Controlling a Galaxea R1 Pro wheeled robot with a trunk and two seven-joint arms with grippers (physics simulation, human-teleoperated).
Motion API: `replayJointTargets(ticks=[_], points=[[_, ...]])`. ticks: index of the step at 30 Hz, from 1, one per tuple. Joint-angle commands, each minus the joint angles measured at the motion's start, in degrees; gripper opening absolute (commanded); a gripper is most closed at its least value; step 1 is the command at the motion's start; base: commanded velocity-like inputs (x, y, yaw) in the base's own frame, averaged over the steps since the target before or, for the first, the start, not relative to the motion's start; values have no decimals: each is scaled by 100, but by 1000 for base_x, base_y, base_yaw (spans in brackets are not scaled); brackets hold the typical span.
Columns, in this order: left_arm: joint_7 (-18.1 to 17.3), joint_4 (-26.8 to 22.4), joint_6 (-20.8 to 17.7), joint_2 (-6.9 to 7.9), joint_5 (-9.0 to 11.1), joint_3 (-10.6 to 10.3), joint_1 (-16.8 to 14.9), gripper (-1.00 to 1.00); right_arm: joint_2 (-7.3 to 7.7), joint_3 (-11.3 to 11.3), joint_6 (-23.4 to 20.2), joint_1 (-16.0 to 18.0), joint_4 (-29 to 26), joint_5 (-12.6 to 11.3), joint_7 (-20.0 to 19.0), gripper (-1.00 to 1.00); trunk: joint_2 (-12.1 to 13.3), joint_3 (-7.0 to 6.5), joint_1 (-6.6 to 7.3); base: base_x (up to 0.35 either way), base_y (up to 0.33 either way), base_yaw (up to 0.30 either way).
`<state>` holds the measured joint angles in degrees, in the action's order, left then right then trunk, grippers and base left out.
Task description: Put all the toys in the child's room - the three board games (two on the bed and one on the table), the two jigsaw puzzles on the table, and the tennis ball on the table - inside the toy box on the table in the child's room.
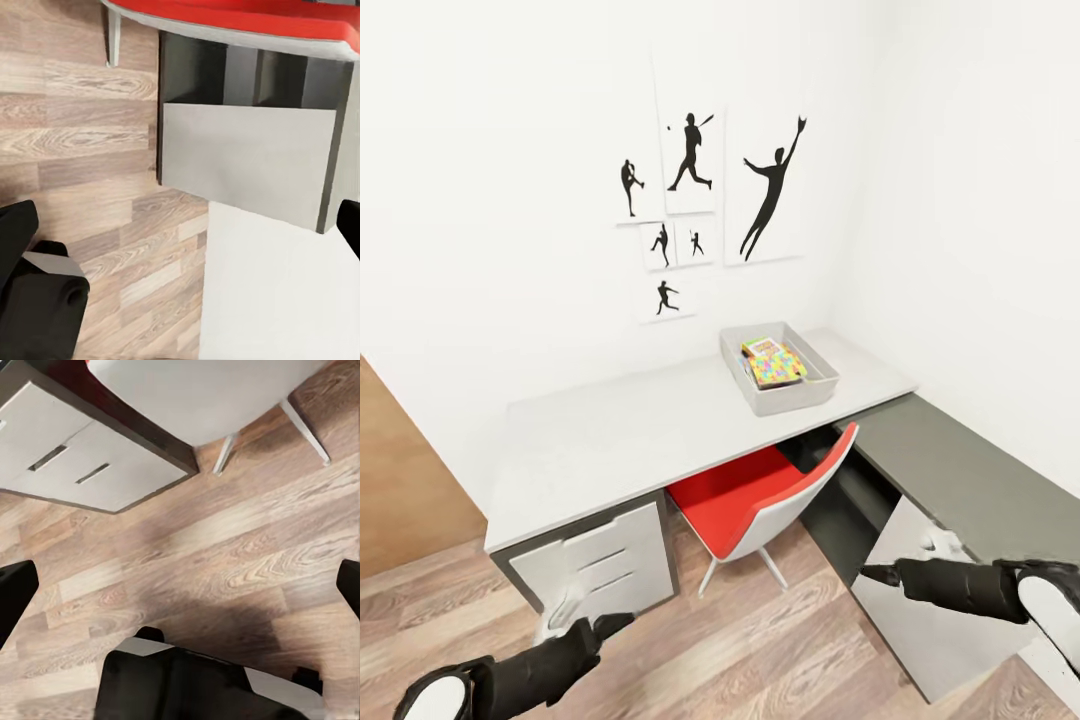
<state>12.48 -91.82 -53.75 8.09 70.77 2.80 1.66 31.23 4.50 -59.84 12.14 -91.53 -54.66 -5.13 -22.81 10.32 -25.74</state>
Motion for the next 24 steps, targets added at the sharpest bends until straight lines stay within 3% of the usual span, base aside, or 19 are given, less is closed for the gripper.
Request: replayJointTargets(ticks=[1, 5, 6, 9, 10, 13, 14, 16, 17, 18, 19, 23, 24], points=[[55, -9, -10, 0, 72, 6, 8, 100, 2, 13, -16, 8, 1, 64, -52, 100, -10, 0, -4, 0, 0, 0], [56, 126, 527, 26, -647, 40, 688, 100, -202, 577, -16, -232, 414, 447, 90, 100, -10, -38, -4, 0, 0, 0], [56, 126, 527, 26, -647, 40, 688, 100, -202, 577, -16, -232, 414, 447, 90, 100, -10, -47, -4, 0, 0, 0], [50, 346, 1022, 34, -1204, 53, 1109, 100, -410, 1054, 161, -325, 981, 915, 121, 100, -10, -75, -4, 0, 0, 0], [50, 346, 1022, 34, -1204, 53, 1109, 100, -410, 1054, 161, -325, 981, 915, 121, 100, -10, -85, -4, 0, 0, 0], [47, 675, 1419, 42, -1541, 71, 1400, 100, -682, 1509, 658, -371, 1635, 1340, 133, 100, -10, -113, -4, 0, 0, 0], [47, 675, 1419, 42, -1541, 71, 1400, 100, -682, 1509, 658, -371, 1635, 1340, 133, 100, -10, -122, -4, 0, 0, 0], [44, 969, 1626, 47, -1678, 111, 1513, 100, -871, 1741, 960, -374, 2128, 1550, 139, 100, -10, -141, -4, 0, 0, 0], [11, 1321, 1826, 59, -1768, 161, 1581, 100, -1065, 1906, 1197, -363, 2625, 1714, 146, 100, -10, -150, -4, 0, 0, 0], [-26, 1505, 1931, 66, -1800, 182, 1601, 100, -1163, 1967, 1295, -355, 2865, 1786, 147, 100, -10, -159, -4, 0, 0, 0], [-26, 1505, 1931, 66, -1800, 182, 1601, 100, -1163, 1967, 1295, -355, 2865, 1786, 147, 100, -10, -169, -4, 0, 0, 0], [-362, 2211, 2353, 106, -1888, 231, 1631, 100, -1473, 2112, 1633, -334, 3636, 2085, 151, 100, -10, -206, -4, 0, 0, 0], [-750, 2858, 2678, 184, -1921, 250, 1637, 100, -1613, 2177, 2068, -324, 4094, 2384, 152, 100, -10, -216, -4, 0, 0, 0]])
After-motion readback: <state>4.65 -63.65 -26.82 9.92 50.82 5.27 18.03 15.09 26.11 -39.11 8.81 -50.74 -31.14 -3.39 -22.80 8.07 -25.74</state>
